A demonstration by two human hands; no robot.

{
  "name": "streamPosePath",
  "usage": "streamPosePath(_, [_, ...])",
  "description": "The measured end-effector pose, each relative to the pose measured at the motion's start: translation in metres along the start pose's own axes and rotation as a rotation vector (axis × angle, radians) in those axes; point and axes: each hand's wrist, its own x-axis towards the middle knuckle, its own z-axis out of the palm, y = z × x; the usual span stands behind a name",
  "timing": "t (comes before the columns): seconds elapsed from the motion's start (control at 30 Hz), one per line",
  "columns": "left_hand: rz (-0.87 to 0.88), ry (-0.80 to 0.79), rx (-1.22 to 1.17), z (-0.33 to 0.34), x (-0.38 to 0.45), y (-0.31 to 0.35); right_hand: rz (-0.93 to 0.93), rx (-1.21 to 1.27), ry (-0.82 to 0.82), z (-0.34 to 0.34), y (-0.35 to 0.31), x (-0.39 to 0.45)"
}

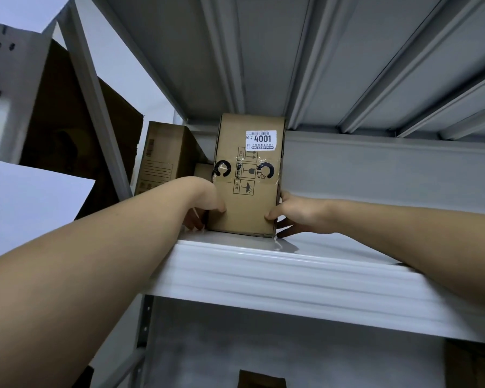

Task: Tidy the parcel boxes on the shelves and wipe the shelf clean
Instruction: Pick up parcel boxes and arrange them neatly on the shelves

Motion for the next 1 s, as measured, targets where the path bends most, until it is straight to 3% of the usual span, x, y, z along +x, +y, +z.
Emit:
streamPosePath(0.13, [0.005, 0.019, -0.045, -0.003, -0.002, -0.002, -0.002, -0.051, 0.029, 0.002, 0.000, -0.003])
streamPosePath(0.43, [-0.042, -0.010, 0.101, -0.002, -0.013, 0.003, 0.024, -0.216, 0.028, 0.011, -0.013, -0.008])
streamPosePath(0.67, [-0.037, 0.011, 0.226, -0.002, -0.022, 0.008, 0.074, -0.533, 0.035, 0.017, -0.022, -0.016])
streamPosePath(0.77, [-0.006, 0.116, 0.329, 0.000, -0.023, 0.009, 0.078, -0.525, 0.062, 0.017, -0.023, -0.017])
streamPosePath(0.9, [-0.001, 0.348, 0.642, 0.004, -0.032, 0.012, 0.149, -0.519, 0.036, 0.009, -0.028, -0.028])
streamPosePath(1.0, [0.097, 0.503, 0.752, 0.008, -0.041, 0.025, 0.115, -0.603, 0.113, -0.005, -0.029, -0.043])
